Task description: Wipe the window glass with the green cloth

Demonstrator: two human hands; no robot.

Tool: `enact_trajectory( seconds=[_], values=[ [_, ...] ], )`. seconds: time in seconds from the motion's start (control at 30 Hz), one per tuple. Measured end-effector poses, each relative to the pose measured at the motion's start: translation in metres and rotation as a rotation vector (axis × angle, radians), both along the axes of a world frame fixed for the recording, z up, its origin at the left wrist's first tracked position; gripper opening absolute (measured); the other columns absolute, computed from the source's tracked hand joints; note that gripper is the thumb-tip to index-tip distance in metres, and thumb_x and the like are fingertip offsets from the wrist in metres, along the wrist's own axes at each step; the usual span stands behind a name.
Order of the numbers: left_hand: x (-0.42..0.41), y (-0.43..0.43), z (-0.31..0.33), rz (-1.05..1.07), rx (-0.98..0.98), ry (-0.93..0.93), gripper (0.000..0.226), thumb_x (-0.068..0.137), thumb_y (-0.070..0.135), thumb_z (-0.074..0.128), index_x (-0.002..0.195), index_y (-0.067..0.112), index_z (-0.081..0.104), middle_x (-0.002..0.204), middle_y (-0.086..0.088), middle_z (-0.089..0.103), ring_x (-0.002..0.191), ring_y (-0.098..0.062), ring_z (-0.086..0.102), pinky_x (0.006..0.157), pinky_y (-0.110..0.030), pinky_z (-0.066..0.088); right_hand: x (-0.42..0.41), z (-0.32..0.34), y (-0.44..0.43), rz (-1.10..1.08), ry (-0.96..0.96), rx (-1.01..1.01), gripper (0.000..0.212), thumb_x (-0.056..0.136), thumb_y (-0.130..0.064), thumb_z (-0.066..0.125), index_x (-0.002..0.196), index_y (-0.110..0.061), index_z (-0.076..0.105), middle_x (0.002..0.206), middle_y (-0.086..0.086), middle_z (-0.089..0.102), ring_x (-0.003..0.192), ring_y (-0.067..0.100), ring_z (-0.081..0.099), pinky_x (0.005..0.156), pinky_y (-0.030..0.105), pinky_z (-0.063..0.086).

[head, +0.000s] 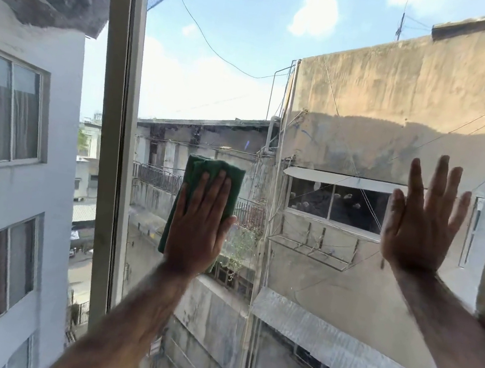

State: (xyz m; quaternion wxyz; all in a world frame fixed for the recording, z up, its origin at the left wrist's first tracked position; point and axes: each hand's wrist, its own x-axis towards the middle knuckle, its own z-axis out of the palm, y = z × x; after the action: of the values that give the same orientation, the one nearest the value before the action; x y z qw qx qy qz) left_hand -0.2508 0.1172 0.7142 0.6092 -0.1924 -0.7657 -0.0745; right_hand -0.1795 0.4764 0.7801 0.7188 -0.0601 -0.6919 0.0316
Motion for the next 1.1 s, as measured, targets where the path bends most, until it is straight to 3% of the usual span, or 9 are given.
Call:
enact_trajectory(
  seconds=[0.13, 0.27, 0.37, 0.53, 0.73, 0.83, 0.97, 1.1],
  values=[
    [0.001, 0.014, 0.059, -0.074, 0.087, 0.022, 0.064, 0.109, 0.035, 0.050, 0.163, 0.008, 0.030, 0.172, -0.011, 0.028, 0.162, -0.035, 0.017, 0.128, -0.061, 0.023, 0.001, -0.001, -0.002, -0.002, 0.003, -0.004, 0.059, 0.119, -0.040, 0.030, 0.175, -0.033, 0.016, 0.185, 0.006, 0.010, 0.173, 0.028, 0.009, 0.139, 0.056, 0.010],
    [0.003, 0.048, 0.141, -0.073, 0.142, 0.061, 0.063, 0.112, 0.044, 0.036, 0.165, 0.012, 0.026, 0.174, -0.006, 0.025, 0.163, -0.031, 0.015, 0.129, -0.057, 0.022, 0.004, 0.000, -0.004, 0.009, -0.009, -0.005, 0.058, 0.118, -0.040, 0.029, 0.175, -0.032, 0.019, 0.185, 0.007, 0.012, 0.173, 0.028, 0.010, 0.139, 0.056, 0.010],
    [0.000, 0.052, 0.144, -0.067, 0.120, 0.073, 0.067, 0.111, 0.050, 0.025, 0.166, 0.011, 0.024, 0.175, -0.007, 0.022, 0.163, -0.030, 0.014, 0.128, -0.058, 0.021, 0.005, 0.001, -0.003, 0.012, -0.006, 0.001, 0.058, 0.118, -0.039, 0.030, 0.175, -0.030, 0.022, 0.185, 0.008, 0.013, 0.172, 0.029, 0.011, 0.139, 0.056, 0.010],
    [0.000, 0.045, 0.080, -0.051, 0.070, 0.031, 0.074, 0.109, 0.056, 0.024, 0.165, 0.007, 0.022, 0.175, -0.013, 0.017, 0.163, -0.034, 0.011, 0.128, -0.063, 0.020, 0.006, 0.002, -0.003, 0.007, -0.001, -0.001, 0.058, 0.118, -0.039, 0.029, 0.175, -0.030, 0.023, 0.185, 0.008, 0.014, 0.172, 0.029, 0.012, 0.138, 0.058, 0.014],
    [0.011, 0.021, -0.074, 0.014, -0.003, -0.117, 0.078, 0.108, 0.058, 0.028, 0.164, 0.005, 0.020, 0.174, -0.018, 0.011, 0.161, -0.040, 0.014, 0.124, -0.067, 0.029, 0.009, 0.001, -0.006, -0.007, -0.033, -0.011, 0.059, 0.118, -0.039, 0.029, 0.175, -0.035, 0.016, 0.185, 0.006, 0.011, 0.173, 0.028, 0.009, 0.138, 0.059, 0.012],
    [0.009, 0.010, -0.089, 0.031, -0.051, -0.129, 0.079, 0.108, 0.060, 0.030, 0.166, 0.007, 0.015, 0.176, -0.016, 0.008, 0.162, -0.039, 0.012, 0.124, -0.068, 0.028, 0.009, -0.001, -0.008, 0.005, -0.021, -0.013, 0.058, 0.119, -0.039, 0.029, 0.175, -0.034, 0.018, 0.185, 0.006, 0.012, 0.172, 0.028, 0.011, 0.138, 0.058, 0.012],
    [0.003, 0.018, -0.038, 0.003, 0.016, -0.068, 0.077, 0.108, 0.059, 0.030, 0.164, 0.007, 0.021, 0.173, -0.019, 0.019, 0.160, -0.042, 0.017, 0.123, -0.070, 0.027, 0.007, 0.002, -0.007, -0.002, -0.008, -0.006, 0.058, 0.119, -0.040, 0.028, 0.175, -0.033, 0.019, 0.185, 0.007, 0.012, 0.172, 0.029, 0.011, 0.138, 0.059, 0.013],
    [-0.001, 0.039, 0.079, 0.048, 0.201, -0.018, 0.080, 0.107, 0.063, 0.023, 0.164, 0.007, 0.022, 0.173, -0.018, 0.023, 0.160, -0.040, 0.019, 0.127, -0.067, 0.021, 0.007, -0.001, -0.007, 0.004, -0.019, -0.015, 0.057, 0.119, -0.041, 0.025, 0.175, -0.034, 0.018, 0.185, 0.006, 0.012, 0.172, 0.029, 0.011, 0.138, 0.057, 0.012]
  ],
)
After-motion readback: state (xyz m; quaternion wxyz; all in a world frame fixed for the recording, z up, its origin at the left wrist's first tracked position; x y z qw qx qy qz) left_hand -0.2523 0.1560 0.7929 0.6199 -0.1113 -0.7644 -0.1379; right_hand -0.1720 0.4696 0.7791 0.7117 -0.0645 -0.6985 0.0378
